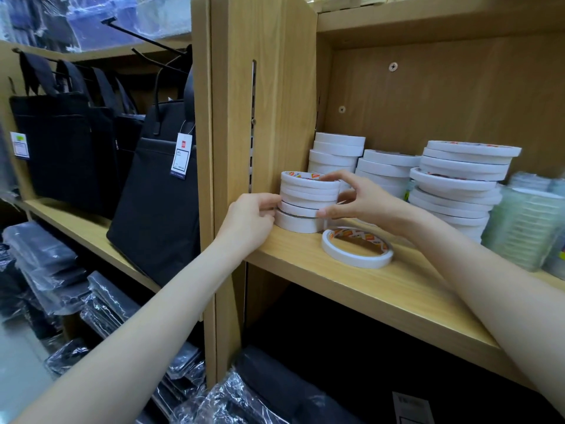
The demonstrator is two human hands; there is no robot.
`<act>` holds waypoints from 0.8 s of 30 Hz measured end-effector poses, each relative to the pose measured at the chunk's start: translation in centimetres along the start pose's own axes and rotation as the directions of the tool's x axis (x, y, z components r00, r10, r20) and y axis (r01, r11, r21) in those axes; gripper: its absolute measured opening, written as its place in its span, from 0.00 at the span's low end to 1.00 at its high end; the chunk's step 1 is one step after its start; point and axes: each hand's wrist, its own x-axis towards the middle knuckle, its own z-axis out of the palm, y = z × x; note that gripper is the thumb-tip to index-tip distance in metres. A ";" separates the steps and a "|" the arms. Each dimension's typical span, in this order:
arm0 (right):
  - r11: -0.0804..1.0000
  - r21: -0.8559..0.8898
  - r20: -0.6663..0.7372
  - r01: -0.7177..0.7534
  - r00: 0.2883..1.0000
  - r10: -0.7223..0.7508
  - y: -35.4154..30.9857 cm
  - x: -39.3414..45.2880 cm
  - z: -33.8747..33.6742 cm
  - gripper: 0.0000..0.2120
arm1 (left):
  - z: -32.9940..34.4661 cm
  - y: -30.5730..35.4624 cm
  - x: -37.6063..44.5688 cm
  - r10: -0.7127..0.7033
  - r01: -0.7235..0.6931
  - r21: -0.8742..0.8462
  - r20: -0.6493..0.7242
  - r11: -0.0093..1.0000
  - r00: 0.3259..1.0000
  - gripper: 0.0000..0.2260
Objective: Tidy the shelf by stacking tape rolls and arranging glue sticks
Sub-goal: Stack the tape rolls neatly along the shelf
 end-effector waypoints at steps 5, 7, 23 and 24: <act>1.000 -0.019 0.012 0.006 1.000 -0.006 -0.1 0.4 0.8 0.33 | 0.2 -0.1 -0.1 -0.004 0.004 0.009 -0.007 1.000 1.000 0.19; 0.994 -0.107 -0.030 0.009 0.999 -0.012 -0.2 0.8 1.3 0.36 | 0.1 -0.2 -0.1 0.001 -0.001 0.022 0.014 1.000 1.000 0.19; 0.983 0.150 -0.060 -0.102 0.992 0.112 0.1 -1.6 -0.6 0.31 | 0.2 -0.5 -0.3 0.123 -0.147 0.220 0.121 0.964 0.985 0.25; 0.985 0.137 -0.064 -0.100 0.992 0.110 0.0 -1.4 -0.4 0.31 | 0.2 -0.5 -0.4 0.132 -0.158 0.228 0.126 0.961 0.983 0.25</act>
